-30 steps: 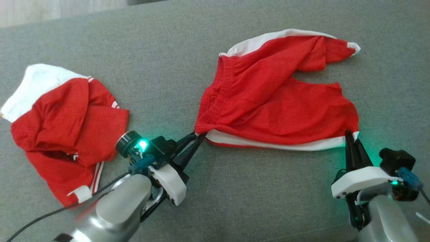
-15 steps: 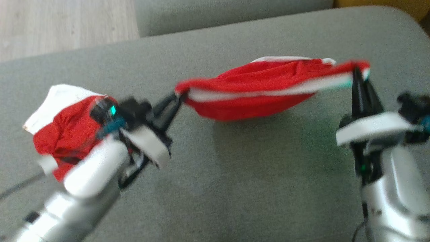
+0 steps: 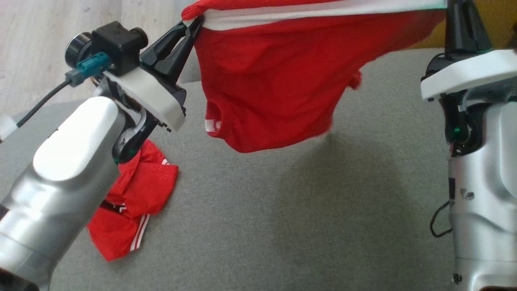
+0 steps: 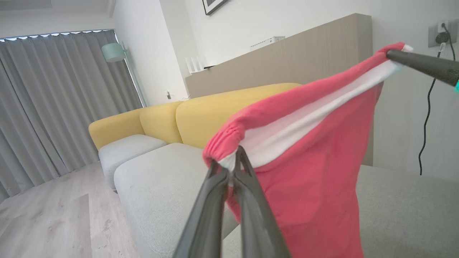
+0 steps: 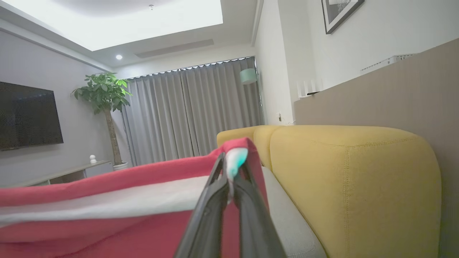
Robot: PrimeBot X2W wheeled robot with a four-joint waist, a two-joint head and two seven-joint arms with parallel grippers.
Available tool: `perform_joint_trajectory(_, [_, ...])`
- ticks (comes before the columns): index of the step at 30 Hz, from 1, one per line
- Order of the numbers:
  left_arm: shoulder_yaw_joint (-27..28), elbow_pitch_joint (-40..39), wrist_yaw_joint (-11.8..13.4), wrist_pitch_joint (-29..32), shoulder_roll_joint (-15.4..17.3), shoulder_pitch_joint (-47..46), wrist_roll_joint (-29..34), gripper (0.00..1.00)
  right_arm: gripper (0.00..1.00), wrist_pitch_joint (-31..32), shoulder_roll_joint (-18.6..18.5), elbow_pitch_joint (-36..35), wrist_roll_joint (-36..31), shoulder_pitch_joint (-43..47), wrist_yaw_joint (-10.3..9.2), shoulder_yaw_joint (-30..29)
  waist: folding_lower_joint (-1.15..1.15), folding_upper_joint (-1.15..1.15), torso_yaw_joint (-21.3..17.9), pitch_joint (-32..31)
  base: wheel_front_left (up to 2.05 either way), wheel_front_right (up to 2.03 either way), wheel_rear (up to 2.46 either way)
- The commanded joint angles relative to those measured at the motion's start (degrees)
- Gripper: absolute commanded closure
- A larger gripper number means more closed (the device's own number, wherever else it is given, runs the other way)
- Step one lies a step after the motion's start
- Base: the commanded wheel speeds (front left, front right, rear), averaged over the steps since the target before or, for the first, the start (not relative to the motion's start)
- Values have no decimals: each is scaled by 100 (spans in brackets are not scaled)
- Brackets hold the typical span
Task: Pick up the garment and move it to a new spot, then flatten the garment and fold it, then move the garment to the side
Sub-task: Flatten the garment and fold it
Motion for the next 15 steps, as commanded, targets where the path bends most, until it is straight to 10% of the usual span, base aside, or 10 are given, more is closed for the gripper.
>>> perform_joint_trajectory(1, [343, -178, 25, 23, 226, -355, -22, 100, 100, 69, 19, -223, -160, -164, -4, 113, 1, 0, 38, -40, 0, 0, 0])
perform_joint_trajectory(15, [449, -1052, 329, 125, 559, 174, -249, 100, 100, 559, 19, -530, -278, 293, -4, 280, 1, 0, 64, 104, 0, 0, 0])
